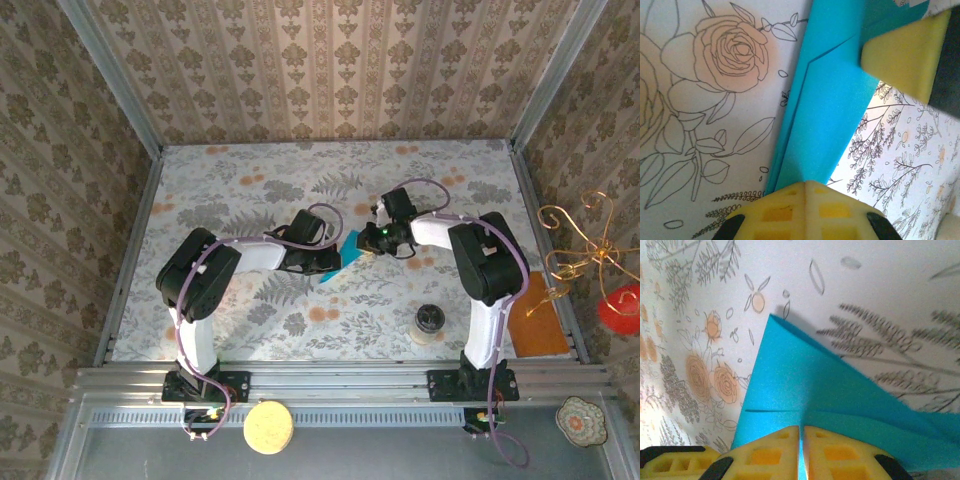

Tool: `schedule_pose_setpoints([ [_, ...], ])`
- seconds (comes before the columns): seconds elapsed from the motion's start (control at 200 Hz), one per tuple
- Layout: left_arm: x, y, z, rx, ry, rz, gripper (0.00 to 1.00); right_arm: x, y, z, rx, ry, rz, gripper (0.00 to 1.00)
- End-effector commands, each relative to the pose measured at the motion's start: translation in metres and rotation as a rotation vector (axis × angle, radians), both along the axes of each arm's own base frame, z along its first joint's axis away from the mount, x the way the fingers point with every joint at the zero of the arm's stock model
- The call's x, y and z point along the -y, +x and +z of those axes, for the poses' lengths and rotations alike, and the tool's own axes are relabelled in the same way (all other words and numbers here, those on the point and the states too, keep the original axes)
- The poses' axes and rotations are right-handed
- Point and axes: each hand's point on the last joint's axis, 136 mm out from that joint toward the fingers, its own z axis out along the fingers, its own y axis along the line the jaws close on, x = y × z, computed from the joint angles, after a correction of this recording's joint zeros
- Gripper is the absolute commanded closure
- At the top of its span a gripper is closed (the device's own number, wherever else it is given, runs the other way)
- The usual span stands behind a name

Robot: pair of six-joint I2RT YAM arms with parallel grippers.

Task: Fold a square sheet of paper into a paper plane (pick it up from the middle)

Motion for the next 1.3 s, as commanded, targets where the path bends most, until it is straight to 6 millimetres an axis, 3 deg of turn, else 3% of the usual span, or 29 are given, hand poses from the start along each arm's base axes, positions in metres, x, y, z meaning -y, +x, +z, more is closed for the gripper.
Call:
schedule_pose_setpoints([
  [0.0,-0.038,-0.027,-0.036,-0.133,0.155,0.043,0.97,0.048,0.036,-0.011,0.058,-0.086,-0.122,0.85],
  [0.14,-0.037,-0.026,-0.035,-0.130,0.149,0.041,0.98,0.071,0.053,-0.001,0.079,-0.076,-0.187,0.85],
  [0.26,-0.035,-0.025,-0.033,-0.126,0.145,0.039,0.98,0.071,0.056,0.017,0.109,-0.081,-0.179,0.84],
  [0.425,-0.032,-0.019,-0.028,-0.111,0.138,0.042,0.98,0.062,0.039,0.049,0.168,-0.126,-0.174,0.84],
  [0.545,-0.029,-0.016,-0.026,-0.103,0.131,0.039,0.98,0.051,0.019,0.055,0.164,-0.138,-0.174,0.83],
  [0.77,-0.024,-0.013,-0.018,-0.088,0.106,0.031,0.97,-0.027,-0.026,0.036,0.065,-0.021,0.006,0.86],
  [0.875,-0.021,-0.011,-0.013,-0.080,0.091,0.029,0.97,-0.050,-0.034,0.026,0.021,0.042,0.046,0.88],
  [1.015,-0.018,-0.010,-0.007,-0.068,0.074,0.026,0.97,-0.052,-0.036,0.005,-0.025,0.022,0.040,0.90],
  [1.295,-0.009,-0.007,0.023,-0.003,-0.009,-0.006,0.95,-0.030,-0.044,-0.036,-0.120,-0.105,0.019,0.91],
])
